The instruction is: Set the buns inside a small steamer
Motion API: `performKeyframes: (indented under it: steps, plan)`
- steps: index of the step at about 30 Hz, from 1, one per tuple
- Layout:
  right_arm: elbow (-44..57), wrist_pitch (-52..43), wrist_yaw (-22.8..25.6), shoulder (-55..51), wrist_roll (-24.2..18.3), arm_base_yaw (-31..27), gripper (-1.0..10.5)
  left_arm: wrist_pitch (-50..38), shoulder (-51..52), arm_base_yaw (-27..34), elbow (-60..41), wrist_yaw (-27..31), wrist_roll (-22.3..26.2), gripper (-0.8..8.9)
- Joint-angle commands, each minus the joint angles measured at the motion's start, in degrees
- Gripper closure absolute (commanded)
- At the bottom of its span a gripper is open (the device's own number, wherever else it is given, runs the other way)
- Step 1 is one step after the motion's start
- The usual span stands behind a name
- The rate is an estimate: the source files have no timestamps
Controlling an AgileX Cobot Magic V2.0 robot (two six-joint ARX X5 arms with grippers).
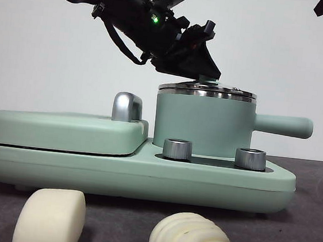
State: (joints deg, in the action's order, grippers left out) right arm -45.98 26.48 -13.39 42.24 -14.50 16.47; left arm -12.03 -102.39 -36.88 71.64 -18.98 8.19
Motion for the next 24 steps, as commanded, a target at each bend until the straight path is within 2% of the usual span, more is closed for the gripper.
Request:
performKeyframes:
  steps: [1,9,14,20,24]
  plan:
    - [-1.0,0.0,0.0,0.3,1.0,0.3,7.1,-0.4,-0.1,-0.3,2.1,0.2,0.1,8.04]
    - [-1.0,0.4,0.0,0.3,1.0,0.3,7.1,2.8,4.6,-0.2,4.7,1.2,0.1,8.04]
    - [-1.0,0.4,0.0,0.3,1.0,0.3,7.1,6.9,9.0,-0.1,4.9,4.4,0.0,8.03]
    - [-1.0,0.4,-0.1,0.3,1.0,0.3,7.1,17.6,16.2,0.6,4.9,5.9,-0.5,8.03]
    - [-1.0,0.3,-0.7,0.3,1.0,0.3,7.1,26.2,21.3,1.6,4.9,6.0,-2.6,8.03]
